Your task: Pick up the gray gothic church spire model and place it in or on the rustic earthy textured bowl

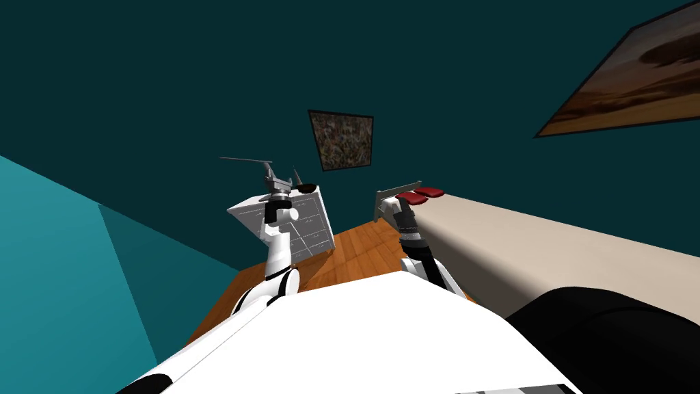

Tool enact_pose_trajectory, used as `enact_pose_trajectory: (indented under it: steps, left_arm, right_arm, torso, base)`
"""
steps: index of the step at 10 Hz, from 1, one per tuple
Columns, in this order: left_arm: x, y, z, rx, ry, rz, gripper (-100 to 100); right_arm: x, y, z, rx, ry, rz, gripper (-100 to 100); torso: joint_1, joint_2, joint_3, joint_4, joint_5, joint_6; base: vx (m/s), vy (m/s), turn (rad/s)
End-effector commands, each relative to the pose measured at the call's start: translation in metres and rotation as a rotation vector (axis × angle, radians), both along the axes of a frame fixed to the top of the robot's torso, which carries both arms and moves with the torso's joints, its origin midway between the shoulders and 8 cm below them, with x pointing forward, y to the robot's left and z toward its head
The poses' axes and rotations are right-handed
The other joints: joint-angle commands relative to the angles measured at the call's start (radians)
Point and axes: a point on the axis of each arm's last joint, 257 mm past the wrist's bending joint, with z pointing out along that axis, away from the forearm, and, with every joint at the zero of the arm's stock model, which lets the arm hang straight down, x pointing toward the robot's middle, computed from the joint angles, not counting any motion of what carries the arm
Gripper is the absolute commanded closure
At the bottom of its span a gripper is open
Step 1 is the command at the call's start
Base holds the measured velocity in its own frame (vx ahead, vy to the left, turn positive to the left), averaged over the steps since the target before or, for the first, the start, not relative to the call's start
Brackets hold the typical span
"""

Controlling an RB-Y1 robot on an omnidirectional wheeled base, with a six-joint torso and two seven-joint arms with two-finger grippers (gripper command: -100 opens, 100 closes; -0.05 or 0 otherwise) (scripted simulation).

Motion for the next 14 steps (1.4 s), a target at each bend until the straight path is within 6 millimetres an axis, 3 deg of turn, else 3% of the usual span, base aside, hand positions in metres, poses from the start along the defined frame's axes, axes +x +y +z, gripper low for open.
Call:
enact_pose_trajectory:
  steps: [1, 2, 3, 5, 6, 7, 8, 14]
  left_arm:
    - [0.018, 0.006, -0.004, -0.058, 0.039, -0.024, -100]
    - [0.021, 0.001, 0.006, -0.061, 0.026, -0.035, -100]
    - [0.036, 0.008, -0.003, -0.115, 0.067, -0.055, -100]
    - [0.041, 0.001, 0.009, -0.119, 0.058, -0.071, -100]
    - [0.057, 0.003, 0.001, -0.175, 0.104, -0.099, -100]
    - [0.06, -0.002, 0.01, -0.177, 0.095, -0.11, -100]
    - [0.073, -0.001, 0.003, -0.231, 0.132, -0.138, -100]
    - [0.123, -0.027, 0.004, -0.389, 0.251, -0.27, -100]
  right_arm:
    - [0.0, 0.0, 0.0, 0.0, 0.0, 0.0, 0]
    - [0.0, 0.0, 0.0, 0.0, 0.0, 0.0, 0]
    - [0.0, 0.0, 0.0, 0.0, 0.0, 0.0, 0]
    - [0.0, 0.0, 0.0, 0.0, 0.0, 0.0, 0]
    - [0.0, 0.0, 0.0, 0.0, 0.0, 0.0, 0]
    - [0.0, 0.0, 0.0, 0.0, 0.0, 0.0, 0]
    - [0.0, 0.0, 0.0, 0.0, 0.0, 0.0, 0]
    - [0.0, 0.0, 0.0, 0.0, 0.0, 0.0, 0]
  torso:
    - [0.0, 0.0, 0.0, 0.0, 0.0, 0.0]
    - [0.0, 0.0, 0.0, 0.0, 0.0, -0.001]
    - [-0.001, 0.0, 0.0, 0.0, 0.0, 0.0]
    - [0.0, 0.0, 0.0, 0.0, 0.0, 0.0]
    - [0.001, 0.0, 0.0, 0.0, 0.0, 0.0]
    - [0.001, -0.001, 0.0, 0.0, 0.0, -0.001]
    - [0.001, -0.001, 0.0, 0.0, 0.0, 0.0]
    - [0.004, -0.003, -0.002, -0.001, 0.001, 0.0]
  base:
    - [-0.027, -0.045, 0.127]
    - [-0.03, -0.053, 0.088]
    - [-0.034, -0.054, 0.151]
    - [-0.026, -0.03, 0.028]
    - [-0.022, -0.022, 0.14]
    - [-0.022, -0.026, 0.073]
    - [-0.021, -0.014, 0.11]
    - [0.002, 0.009, 0.094]
